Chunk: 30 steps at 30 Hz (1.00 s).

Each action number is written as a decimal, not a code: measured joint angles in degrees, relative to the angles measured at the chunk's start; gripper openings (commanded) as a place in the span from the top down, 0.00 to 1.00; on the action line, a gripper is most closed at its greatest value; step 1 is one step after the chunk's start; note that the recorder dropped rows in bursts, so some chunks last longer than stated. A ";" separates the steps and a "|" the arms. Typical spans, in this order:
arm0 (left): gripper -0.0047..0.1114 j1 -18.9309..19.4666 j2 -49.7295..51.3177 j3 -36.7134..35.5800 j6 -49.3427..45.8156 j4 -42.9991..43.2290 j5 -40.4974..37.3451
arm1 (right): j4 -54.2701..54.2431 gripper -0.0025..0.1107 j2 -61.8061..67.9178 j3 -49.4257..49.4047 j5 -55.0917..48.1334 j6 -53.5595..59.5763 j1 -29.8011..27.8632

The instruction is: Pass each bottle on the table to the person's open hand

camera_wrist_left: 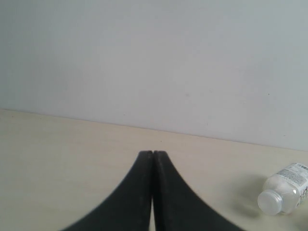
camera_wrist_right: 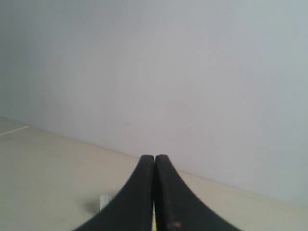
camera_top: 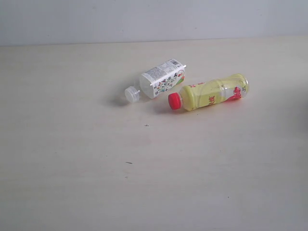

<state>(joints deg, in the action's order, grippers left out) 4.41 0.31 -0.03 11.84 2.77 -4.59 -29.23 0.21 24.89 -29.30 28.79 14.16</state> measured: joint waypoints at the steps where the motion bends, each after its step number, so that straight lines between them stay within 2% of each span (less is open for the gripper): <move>1: 0.94 0.00 0.00 0.00 0.00 0.00 0.00 | -0.13 0.98 -0.04 -0.04 -0.13 -1.62 0.00; 6: 0.94 0.00 0.00 0.00 0.00 0.00 0.00 | 0.70 0.98 -0.04 -0.14 -1.23 -8.04 0.00; 11: 0.94 0.00 0.00 0.00 0.00 0.00 0.00 | 10.75 0.98 -0.04 -0.91 -1.75 -10.15 0.00; 16: 0.94 0.00 0.00 0.00 0.00 0.00 0.00 | 15.26 0.98 -0.04 -4.85 -0.89 -11.86 0.00; 30: 0.94 0.00 0.00 0.00 0.00 0.00 0.00 | 15.68 0.98 -0.04 -5.26 0.33 -12.05 0.00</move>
<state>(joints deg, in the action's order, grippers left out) 4.41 0.31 -0.03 11.84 2.77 -4.59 -13.55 0.16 19.63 -28.97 16.75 14.16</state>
